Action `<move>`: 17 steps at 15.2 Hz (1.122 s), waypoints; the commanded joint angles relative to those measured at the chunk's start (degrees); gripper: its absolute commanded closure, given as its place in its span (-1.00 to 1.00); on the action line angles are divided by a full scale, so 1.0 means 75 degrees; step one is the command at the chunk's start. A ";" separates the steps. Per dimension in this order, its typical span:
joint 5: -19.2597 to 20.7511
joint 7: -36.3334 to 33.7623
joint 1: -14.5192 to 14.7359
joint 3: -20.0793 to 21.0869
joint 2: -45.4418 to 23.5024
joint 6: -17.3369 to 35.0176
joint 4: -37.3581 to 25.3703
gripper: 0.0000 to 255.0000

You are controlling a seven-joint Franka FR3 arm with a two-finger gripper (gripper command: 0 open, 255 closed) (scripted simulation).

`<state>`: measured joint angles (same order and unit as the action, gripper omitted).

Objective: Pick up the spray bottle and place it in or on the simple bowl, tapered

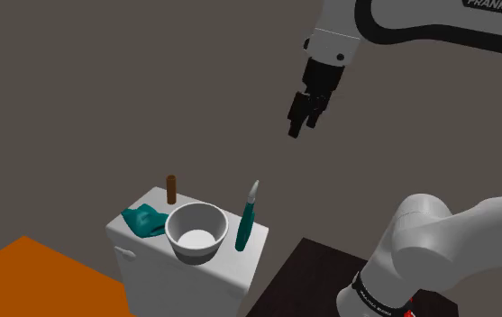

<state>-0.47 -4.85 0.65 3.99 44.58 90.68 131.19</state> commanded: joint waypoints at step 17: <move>-0.0853 -0.7245 -0.1761 0.3130 -0.2208 0.3345 0.1663 -1.00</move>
<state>-6.79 -55.14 -11.56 25.89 29.81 113.94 143.37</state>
